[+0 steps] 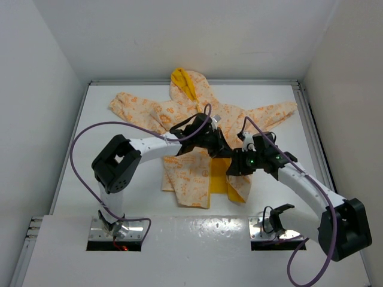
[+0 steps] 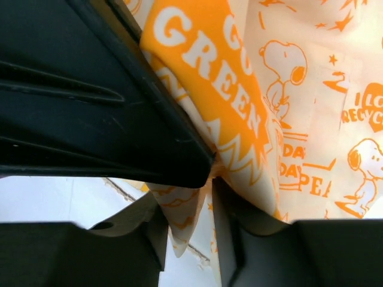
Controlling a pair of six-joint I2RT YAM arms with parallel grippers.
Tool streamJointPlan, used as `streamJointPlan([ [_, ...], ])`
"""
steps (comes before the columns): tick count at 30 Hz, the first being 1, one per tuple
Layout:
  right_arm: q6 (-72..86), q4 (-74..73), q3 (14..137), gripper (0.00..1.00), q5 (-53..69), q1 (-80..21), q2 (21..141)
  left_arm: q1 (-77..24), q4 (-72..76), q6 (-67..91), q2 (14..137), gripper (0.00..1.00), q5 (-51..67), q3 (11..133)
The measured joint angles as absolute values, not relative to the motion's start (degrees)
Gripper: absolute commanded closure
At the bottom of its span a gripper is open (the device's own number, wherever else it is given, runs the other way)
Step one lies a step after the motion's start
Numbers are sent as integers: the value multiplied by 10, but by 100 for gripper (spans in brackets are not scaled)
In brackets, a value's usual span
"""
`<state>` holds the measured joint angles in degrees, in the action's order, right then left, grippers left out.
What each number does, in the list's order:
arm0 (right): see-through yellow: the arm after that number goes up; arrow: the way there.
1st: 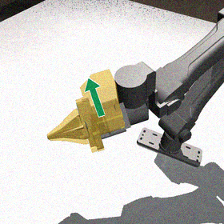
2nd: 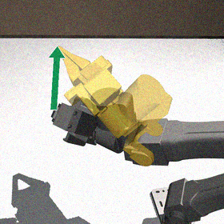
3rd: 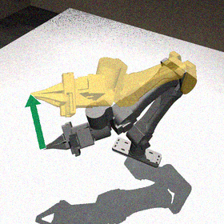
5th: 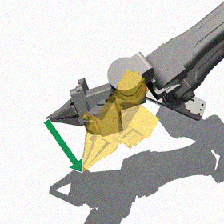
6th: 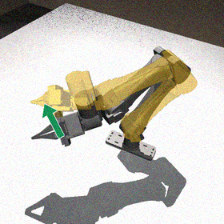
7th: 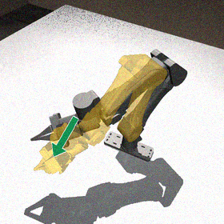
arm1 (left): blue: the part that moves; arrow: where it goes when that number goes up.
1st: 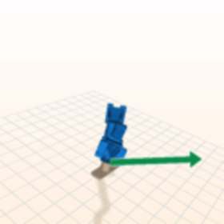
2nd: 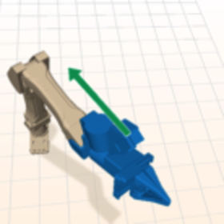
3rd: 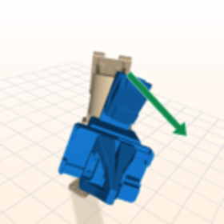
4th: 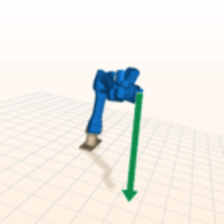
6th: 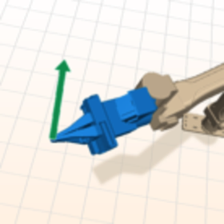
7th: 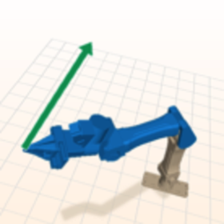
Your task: Zip up the jacket
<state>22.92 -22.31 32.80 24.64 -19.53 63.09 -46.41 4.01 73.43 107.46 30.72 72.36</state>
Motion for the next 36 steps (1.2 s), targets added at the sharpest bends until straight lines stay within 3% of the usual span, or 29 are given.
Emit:
streamJointPlan([
  [6,228,-221,318,74,263,-192,619,-466,39,729,1074,100,307,724],
  [9,225,-221,317,69,280,-191,618,-464,35,721,1075,100,306,724],
  [14,225,-220,317,71,307,-184,617,-464,27,709,1074,100,305,724],
  [16,228,-220,317,66,315,-179,617,-462,24,707,1074,100,304,724],
  [22,233,-220,317,68,342,-157,617,-458,20,703,1074,100,302,724],
  [26,225,-221,317,62,360,-156,618,-456,20,697,1074,100,302,724],
  [32,192,-241,317,62,375,-166,642,-456,13,692,1074,100,302,726],
  [36,174,-246,317,71,376,-171,644,-456,7,691,1073,100,302,730],
])
